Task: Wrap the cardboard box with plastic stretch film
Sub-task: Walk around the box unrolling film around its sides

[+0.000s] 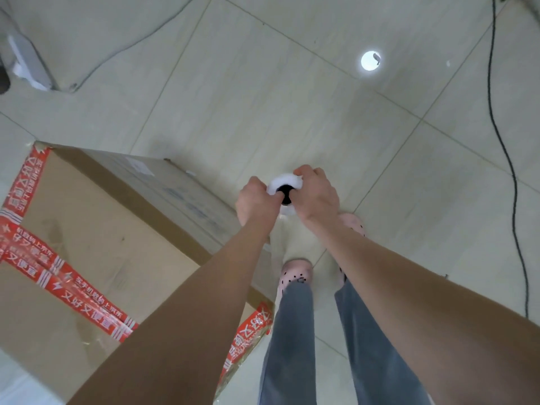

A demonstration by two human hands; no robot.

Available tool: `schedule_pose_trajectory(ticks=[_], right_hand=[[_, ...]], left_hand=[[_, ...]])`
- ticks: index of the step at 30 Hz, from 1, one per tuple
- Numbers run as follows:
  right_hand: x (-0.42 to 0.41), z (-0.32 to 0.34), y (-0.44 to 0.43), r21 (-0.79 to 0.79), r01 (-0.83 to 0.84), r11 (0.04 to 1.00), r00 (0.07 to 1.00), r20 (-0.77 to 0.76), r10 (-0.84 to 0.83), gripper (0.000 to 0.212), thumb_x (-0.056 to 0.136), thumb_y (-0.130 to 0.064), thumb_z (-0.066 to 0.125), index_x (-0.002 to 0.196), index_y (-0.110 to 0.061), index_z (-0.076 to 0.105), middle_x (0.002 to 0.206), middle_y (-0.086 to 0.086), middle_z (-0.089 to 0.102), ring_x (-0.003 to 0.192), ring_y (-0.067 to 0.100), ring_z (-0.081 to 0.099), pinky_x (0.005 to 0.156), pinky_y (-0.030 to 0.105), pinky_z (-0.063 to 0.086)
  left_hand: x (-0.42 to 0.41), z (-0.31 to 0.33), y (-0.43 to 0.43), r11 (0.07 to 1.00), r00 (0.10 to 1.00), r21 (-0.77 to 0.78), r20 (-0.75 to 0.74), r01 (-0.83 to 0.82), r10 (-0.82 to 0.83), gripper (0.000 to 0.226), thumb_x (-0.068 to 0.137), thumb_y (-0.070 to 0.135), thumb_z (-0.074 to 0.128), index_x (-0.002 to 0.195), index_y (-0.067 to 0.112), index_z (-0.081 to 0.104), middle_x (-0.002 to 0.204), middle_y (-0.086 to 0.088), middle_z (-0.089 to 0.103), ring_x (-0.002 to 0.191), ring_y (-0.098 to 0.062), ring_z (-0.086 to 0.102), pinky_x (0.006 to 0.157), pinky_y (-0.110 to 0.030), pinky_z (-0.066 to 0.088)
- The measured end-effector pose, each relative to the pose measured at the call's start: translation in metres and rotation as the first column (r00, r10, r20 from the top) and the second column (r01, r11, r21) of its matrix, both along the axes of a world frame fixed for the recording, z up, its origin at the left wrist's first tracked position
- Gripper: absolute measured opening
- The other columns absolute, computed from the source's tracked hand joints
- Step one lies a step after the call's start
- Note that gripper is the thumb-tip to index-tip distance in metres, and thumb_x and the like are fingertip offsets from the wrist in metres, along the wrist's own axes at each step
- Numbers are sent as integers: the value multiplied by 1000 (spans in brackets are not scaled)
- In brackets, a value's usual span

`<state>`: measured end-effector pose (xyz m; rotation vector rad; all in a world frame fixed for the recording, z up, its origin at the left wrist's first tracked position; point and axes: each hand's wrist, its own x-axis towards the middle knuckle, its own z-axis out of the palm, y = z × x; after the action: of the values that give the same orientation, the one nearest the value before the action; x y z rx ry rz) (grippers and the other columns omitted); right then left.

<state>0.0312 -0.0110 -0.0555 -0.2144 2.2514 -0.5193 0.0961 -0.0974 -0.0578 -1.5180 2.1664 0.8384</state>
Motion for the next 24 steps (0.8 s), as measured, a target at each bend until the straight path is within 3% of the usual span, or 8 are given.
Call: schedule_pose_trajectory(ticks=[2,4,7,10,13,18,21,24], right_hand=[[-2,-2,-4,8,26,1000,994,104,-27,40,85,-29,57,124,-20,48,117,5,52,101,28,57,77,33,41],[-3,-3,-6,28,43,999,988,150,-47,41,84,-30,59,122,-18,47,116,7,54,102,29,56,80,33,41],[-6,-3,-5,44,53,998,989,136,-59,35,83,-26,59,116,-18,49,112,5,56,96,28,58,74,31,39],[-9,-3,-7,19,3,1000,995,96,-4,27,82,-23,57,108,-18,49,106,4,57,89,26,57,70,31,37],[-17,-5,-13,30,-76,997,997,10,75,16,83,-20,51,100,-20,51,99,3,56,78,24,54,63,31,33],[-35,-7,-35,40,-240,970,966,-90,242,21,85,-21,44,99,-26,58,97,0,56,74,21,49,62,28,28],[-43,-7,-53,18,-308,951,944,-119,308,24,86,-22,45,103,-29,61,101,-1,58,81,24,58,62,28,31],[-44,-5,-70,-27,-277,960,955,-117,273,25,87,-21,49,110,-27,59,108,0,55,87,27,61,64,29,33]], left_hand=[[5,-1,-4,997,997,-2,7,-74,74,26,76,27,66,88,13,48,74,2,52,72,-21,49,56,-28,32],[4,0,-6,999,1000,36,-3,-10,10,28,79,26,65,95,12,48,90,-3,55,76,-22,51,61,-29,35],[-8,1,-7,962,962,11,15,273,-274,33,82,19,62,112,13,47,110,-4,49,89,-24,54,62,-31,35],[-24,0,-11,820,822,-67,103,568,-560,32,84,14,57,115,16,48,113,-4,49,98,-23,52,61,-31,35],[-35,-1,-17,766,771,-95,135,636,-623,25,84,13,54,109,14,52,106,-4,52,94,-24,54,60,-32,34],[-38,-2,-36,913,916,-82,76,400,-394,15,82,17,54,96,11,54,96,-6,57,82,-28,58,61,-33,41],[-36,-4,-45,983,984,-68,56,172,-168,13,78,20,56,90,13,54,90,-4,59,78,-25,56,60,-30,40],[-31,-4,-55,993,993,-38,43,-108,110,18,74,23,62,88,14,54,84,-2,59,77,-25,56,61,-28,38]])
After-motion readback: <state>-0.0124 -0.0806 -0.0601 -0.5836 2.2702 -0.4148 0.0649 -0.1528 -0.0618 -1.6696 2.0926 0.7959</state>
